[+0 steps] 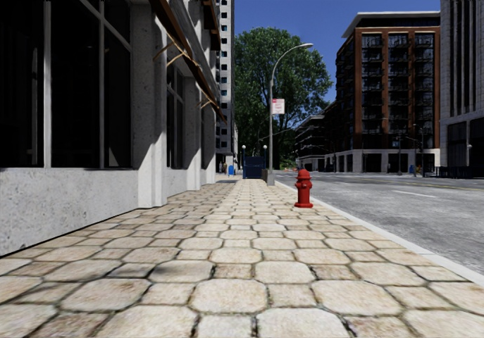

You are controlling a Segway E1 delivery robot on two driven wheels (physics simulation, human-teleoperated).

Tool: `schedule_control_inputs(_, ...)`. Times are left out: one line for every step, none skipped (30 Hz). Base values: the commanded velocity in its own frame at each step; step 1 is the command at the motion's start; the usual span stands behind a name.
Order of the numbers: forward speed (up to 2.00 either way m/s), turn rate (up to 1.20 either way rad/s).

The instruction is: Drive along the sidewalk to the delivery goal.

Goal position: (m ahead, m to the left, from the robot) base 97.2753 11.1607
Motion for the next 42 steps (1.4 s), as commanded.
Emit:
schedule_control_inputs(2.00, 0.00)
schedule_control_inputs(2.00, 0.00)
schedule_control_inputs(2.00, 0.00)
schedule_control_inputs(2.00, 0.00)
schedule_control_inputs(2.00, 0.00)
schedule_control_inputs(2.00, 0.00)
schedule_control_inputs(2.00, 0.00)
schedule_control_inputs(2.00, 0.00)
schedule_control_inputs(2.00, 0.00)
schedule_control_inputs(2.00, 0.00)
schedule_control_inputs(2.00, 0.00)
schedule_control_inputs(2.00, 0.00)
schedule_control_inputs(2.00, 0.00)
schedule_control_inputs(2.00, 0.00)
schedule_control_inputs(2.00, 0.00)
schedule_control_inputs(2.00, 0.00)
schedule_control_inputs(2.00, 0.00)
schedule_control_inputs(2.00, 0.00)
schedule_control_inputs(2.00, 0.00)
schedule_control_inputs(2.00, 0.00)
schedule_control_inputs(2.00, 0.00)
schedule_control_inputs(2.00, 0.00)
schedule_control_inputs(2.00, 0.00)
schedule_control_inputs(2.00, 0.00)
schedule_control_inputs(2.00, 0.00)
schedule_control_inputs(2.00, 0.00)
schedule_control_inputs(2.00, 0.00)
schedule_control_inputs(2.00, 0.00)
schedule_control_inputs(2.00, 0.00)
schedule_control_inputs(2.00, 0.00)
schedule_control_inputs(2.00, 0.00)
schedule_control_inputs(2.00, 0.00)
schedule_control_inputs(2.00, 0.00)
schedule_control_inputs(2.00, 0.00)
schedule_control_inputs(2.00, 0.00)
schedule_control_inputs(2.00, 0.00)
schedule_control_inputs(2.00, 0.00)
schedule_control_inputs(2.00, 0.00)
schedule_control_inputs(2.00, 0.00)
schedule_control_inputs(2.00, 0.00)
schedule_control_inputs(2.00, 0.00)
schedule_control_inputs(2.00, 0.00)
